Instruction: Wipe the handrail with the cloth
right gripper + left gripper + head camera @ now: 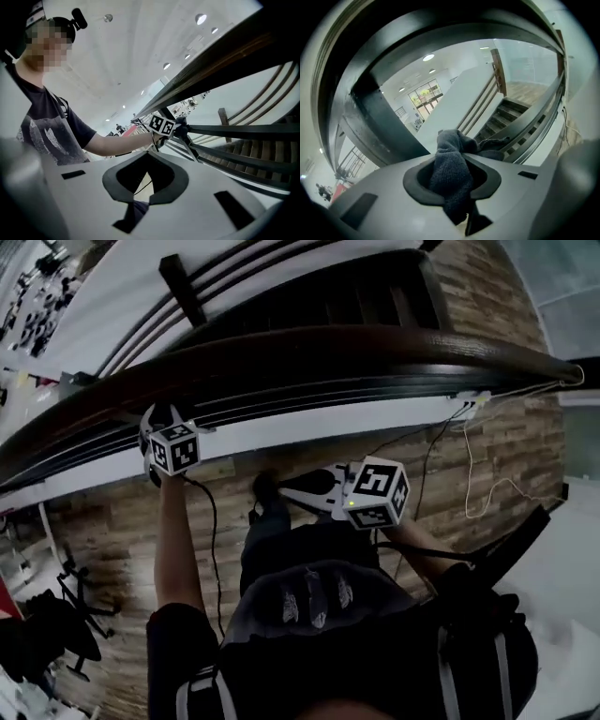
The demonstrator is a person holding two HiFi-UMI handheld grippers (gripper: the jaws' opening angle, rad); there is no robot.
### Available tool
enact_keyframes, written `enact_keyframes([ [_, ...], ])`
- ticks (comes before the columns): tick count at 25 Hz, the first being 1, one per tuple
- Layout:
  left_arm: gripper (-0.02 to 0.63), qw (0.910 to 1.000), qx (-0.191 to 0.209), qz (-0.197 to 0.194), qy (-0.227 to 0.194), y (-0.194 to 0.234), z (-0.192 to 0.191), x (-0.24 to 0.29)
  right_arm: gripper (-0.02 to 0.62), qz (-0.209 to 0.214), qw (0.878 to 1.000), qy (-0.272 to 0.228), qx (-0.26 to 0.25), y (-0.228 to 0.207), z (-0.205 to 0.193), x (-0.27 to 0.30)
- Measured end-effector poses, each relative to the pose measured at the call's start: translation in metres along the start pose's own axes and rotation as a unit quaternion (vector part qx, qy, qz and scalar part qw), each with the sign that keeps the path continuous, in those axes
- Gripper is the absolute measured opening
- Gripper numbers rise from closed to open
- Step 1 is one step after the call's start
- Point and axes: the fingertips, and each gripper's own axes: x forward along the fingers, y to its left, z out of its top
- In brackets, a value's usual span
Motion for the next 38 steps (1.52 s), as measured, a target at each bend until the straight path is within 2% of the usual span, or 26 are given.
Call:
enact_keyframes([
  [3,0.095,0.9997,0.016,0.017,-0.013,-0.007,0.001,-0.002,0.003,-0.002,1.000,0.011,-0.015,0.004,0.011,0.015],
  [6,0.095,0.9993,-0.008,0.017,-0.031,-0.022,0.002,-0.011,0.003,-0.010,1.000,0.008,-0.017,0.010,0.007,0.003],
  [9,0.095,0.9993,-0.011,0.007,-0.036,-0.029,0.004,-0.014,0.003,-0.034,0.999,-0.004,-0.011,0.010,0.005,-0.010],
  [11,0.095,0.9987,-0.023,-0.008,-0.045,-0.030,0.008,-0.022,0.003,-0.047,0.999,-0.015,-0.008,0.010,0.003,-0.020],
  [13,0.095,0.9960,-0.032,-0.028,-0.078,-0.039,0.023,-0.041,0.003,-0.059,0.998,-0.029,-0.008,0.009,0.002,-0.035],
  [16,0.095,0.9879,-0.011,-0.070,-0.138,-0.073,0.051,-0.091,0.005,-0.066,0.996,-0.062,-0.007,0.011,-0.004,-0.064],
  [18,0.095,0.9753,0.001,-0.118,-0.187,-0.109,0.071,-0.143,0.003,-0.060,0.994,-0.090,-0.011,0.019,-0.009,-0.087],
  [19,0.095,0.9650,0.005,-0.149,-0.216,-0.129,0.081,-0.176,0.003,-0.054,0.993,-0.102,-0.017,0.026,-0.011,-0.099],
  [21,0.097,0.9352,0.010,-0.220,-0.278,-0.168,0.103,-0.246,0.003,-0.047,0.991,-0.116,-0.038,0.038,-0.017,-0.119],
  [24,0.097,0.8804,-0.015,-0.331,-0.340,-0.222,0.134,-0.347,0.003,-0.049,0.986,-0.135,-0.083,0.055,-0.026,-0.157],
  [25,0.095,0.8671,-0.021,-0.356,-0.348,-0.239,0.139,-0.375,0.003,-0.049,0.984,-0.145,-0.093,0.061,-0.031,-0.172],
  [26,0.097,0.8581,-0.018,-0.371,-0.354,-0.254,0.140,-0.398,0.003,-0.048,0.982,-0.155,-0.100,0.067,-0.037,-0.187],
  [29,0.097,0.8410,0.004,-0.401,-0.363,-0.296,0.134,-0.451,0.003,-0.036,0.976,-0.180,-0.114,0.085,-0.060,-0.229],
  [32,0.097,0.8195,0.018,-0.448,-0.357,-0.338,0.124,-0.492,0.003,-0.027,0.972,-0.186,-0.139,0.105,-0.082,-0.260],
  [33,0.097,0.8166,0.027,-0.455,-0.353,-0.349,0.123,-0.501,0.003,-0.027,0.971,-0.187,-0.147,0.110,-0.086,-0.268],
  [35,0.096,0.8195,0.050,-0.451,-0.350,-0.360,0.121,-0.516,0.003,-0.023,0.968,-0.189,-0.161,0.120,-0.091,-0.279],
  [38,0.095,0.8316,0.064,-0.425,-0.352,-0.359,0.121,-0.526,0.003,-0.011,0.967,-0.184,-0.174,0.130,-0.098,-0.288],
])
